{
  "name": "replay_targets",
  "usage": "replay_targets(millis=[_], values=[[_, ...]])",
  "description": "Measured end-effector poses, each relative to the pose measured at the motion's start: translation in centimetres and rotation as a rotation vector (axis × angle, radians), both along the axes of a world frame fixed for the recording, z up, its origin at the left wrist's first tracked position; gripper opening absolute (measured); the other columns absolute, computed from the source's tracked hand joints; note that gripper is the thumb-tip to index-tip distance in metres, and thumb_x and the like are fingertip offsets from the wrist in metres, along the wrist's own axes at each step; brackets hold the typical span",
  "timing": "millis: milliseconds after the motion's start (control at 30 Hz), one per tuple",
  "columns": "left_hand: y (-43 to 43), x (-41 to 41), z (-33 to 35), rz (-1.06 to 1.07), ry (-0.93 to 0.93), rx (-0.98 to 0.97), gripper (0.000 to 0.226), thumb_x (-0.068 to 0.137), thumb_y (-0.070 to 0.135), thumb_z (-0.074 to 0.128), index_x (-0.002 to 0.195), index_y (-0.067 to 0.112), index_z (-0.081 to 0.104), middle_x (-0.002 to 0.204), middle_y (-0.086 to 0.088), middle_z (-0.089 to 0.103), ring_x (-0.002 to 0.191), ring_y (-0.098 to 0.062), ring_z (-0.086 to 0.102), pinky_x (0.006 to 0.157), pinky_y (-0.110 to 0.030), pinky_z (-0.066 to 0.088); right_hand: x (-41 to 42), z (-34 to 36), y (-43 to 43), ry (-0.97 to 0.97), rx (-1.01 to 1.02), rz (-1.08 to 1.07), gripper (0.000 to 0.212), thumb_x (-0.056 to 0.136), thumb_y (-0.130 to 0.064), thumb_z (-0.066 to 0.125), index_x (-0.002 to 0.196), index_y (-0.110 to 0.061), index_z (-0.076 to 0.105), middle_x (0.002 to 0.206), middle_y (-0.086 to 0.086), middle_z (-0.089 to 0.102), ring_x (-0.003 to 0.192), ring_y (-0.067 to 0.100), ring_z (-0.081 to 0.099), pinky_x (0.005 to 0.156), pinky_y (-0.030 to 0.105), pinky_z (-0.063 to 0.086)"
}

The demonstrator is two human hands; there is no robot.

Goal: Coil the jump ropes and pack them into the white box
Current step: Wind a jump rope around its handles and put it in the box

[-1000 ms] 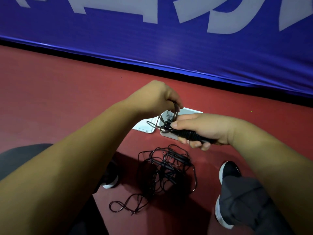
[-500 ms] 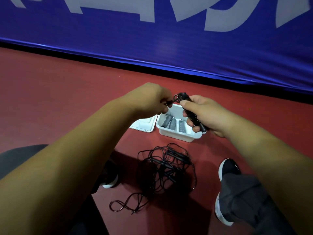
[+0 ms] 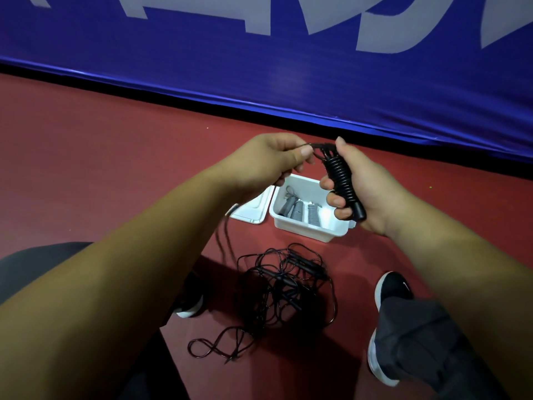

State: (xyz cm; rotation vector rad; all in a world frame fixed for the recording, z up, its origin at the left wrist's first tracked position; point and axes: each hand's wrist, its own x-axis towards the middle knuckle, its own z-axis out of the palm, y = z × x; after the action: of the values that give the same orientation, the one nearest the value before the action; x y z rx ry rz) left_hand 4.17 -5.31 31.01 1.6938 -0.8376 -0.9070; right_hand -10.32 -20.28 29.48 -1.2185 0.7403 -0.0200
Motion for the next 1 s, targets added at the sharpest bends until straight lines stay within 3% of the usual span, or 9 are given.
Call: replay_targets(millis=[133, 300, 433, 600, 667, 733, 800, 900, 1000], values=[[0.0, 0.5, 0.2, -0.029, 0.110, -0.105, 0.030, 0.110, 0.029, 0.052, 0.106, 0.019, 0.080, 0.083, 0.004, 0.060, 0.068, -0.010, 0.042, 0.065, -0.026, 0.037, 0.0, 0.1, -0.8, -0.011, -0.001, 0.005, 0.065, 0.101, -0.068, 0.052, 0.143, -0.018, 0.060, 0.072, -0.002, 0.055, 0.048, 0.014, 0.040, 0.041, 0.020, 0.026], [0.8, 1.1, 0.5, -0.244, -0.264, 0.121, 0.018, 0.102, 0.016, 0.068, 0.111, 0.025, 0.080, 0.093, 0.008, 0.078, 0.083, -0.003, 0.063, 0.079, -0.022, 0.048, -0.3, 1.1, -1.2, -0.004, -0.012, 0.033, 0.038, 0.102, -0.062, 0.055, 0.110, -0.025, 0.057, 0.074, 0.000, 0.055, 0.047, 0.014, 0.038, 0.042, 0.020, 0.022], [0.6, 1.5, -0.4, -0.166, -0.476, 0.278, 0.026, 0.086, 0.023, 0.084, 0.110, 0.035, 0.083, 0.092, 0.013, 0.080, 0.092, -0.006, 0.073, 0.087, -0.031, 0.054, -0.8, 1.4, -0.8, 0.019, -0.072, 0.160, 0.041, 0.101, -0.060, 0.057, 0.106, -0.020, 0.060, 0.075, 0.003, 0.054, 0.046, 0.015, 0.037, 0.041, 0.020, 0.023], [0.2, 1.4, -1.1, -0.179, -0.590, 0.333, 0.015, 0.079, 0.035, 0.089, 0.093, 0.033, 0.085, 0.080, 0.016, 0.078, 0.076, 0.006, 0.067, 0.071, -0.020, 0.048, -1.2, 1.9, -0.5, 0.045, -0.030, 0.307, 0.047, 0.102, -0.058, 0.055, 0.102, -0.012, 0.065, 0.072, 0.003, 0.050, 0.043, 0.014, 0.034, 0.040, 0.018, 0.025], [0.1, 1.2, -1.0, -0.169, -0.582, 0.298, 0.009, 0.082, 0.030, 0.088, 0.079, 0.035, 0.081, 0.064, 0.023, 0.070, 0.062, 0.009, 0.062, 0.061, -0.016, 0.042, -1.4, 2.0, -0.3, 0.067, 0.005, 0.363, 0.045, 0.103, -0.056, 0.053, 0.101, -0.012, 0.063, 0.071, 0.003, 0.048, 0.041, 0.012, 0.033, 0.038, 0.017, 0.025], [0.0, 1.0, -0.8, -0.145, -0.593, 0.277, 0.016, 0.085, 0.024, 0.085, 0.078, 0.036, 0.078, 0.050, 0.025, 0.059, 0.050, 0.010, 0.053, 0.051, -0.008, 0.033, -1.5, 2.0, 0.0, 0.091, 0.070, 0.413, 0.044, 0.103, -0.056, 0.052, 0.099, -0.013, 0.061, 0.070, 0.002, 0.046, 0.039, 0.011, 0.033, 0.037, 0.016, 0.026], [-0.2, 0.8, -0.7, -0.129, -0.631, 0.277, 0.011, 0.088, 0.019, 0.081, 0.082, 0.028, 0.082, 0.048, 0.020, 0.055, 0.048, 0.007, 0.049, 0.049, -0.010, 0.032, -1.6, 2.0, 0.3, 0.109, 0.140, 0.469, 0.045, 0.104, -0.056, 0.050, 0.099, -0.012, 0.061, 0.069, 0.002, 0.044, 0.038, 0.010, 0.032, 0.036, 0.016, 0.026], [-0.3, 0.5, -0.7, -0.112, -0.645, 0.267, 0.020, 0.087, 0.009, 0.071, 0.088, 0.023, 0.084, 0.061, 0.011, 0.067, 0.053, 0.000, 0.059, 0.056, -0.026, 0.051, -2.0, 1.9, 0.4, 0.125, 0.213, 0.572, 0.049, 0.100, -0.056, 0.050, 0.100, -0.010, 0.066, 0.068, 0.003, 0.044, 0.036, 0.008, 0.033, 0.035, 0.016, 0.025], [-0.1, 0.0, -0.1, -0.174, -0.611, 0.215, 0.022, 0.087, 0.005, 0.068, 0.089, 0.022, 0.083, 0.072, 0.008, 0.073, 0.060, -0.003, 0.069, 0.060, -0.024, 0.060, -2.4, 2.0, 0.5, 0.131, 0.231, 0.689, 0.056, 0.100, -0.055, 0.049, 0.118, -0.008, 0.075, 0.069, 0.007, 0.047, 0.035, 0.009, 0.035, 0.035, 0.017, 0.028]])
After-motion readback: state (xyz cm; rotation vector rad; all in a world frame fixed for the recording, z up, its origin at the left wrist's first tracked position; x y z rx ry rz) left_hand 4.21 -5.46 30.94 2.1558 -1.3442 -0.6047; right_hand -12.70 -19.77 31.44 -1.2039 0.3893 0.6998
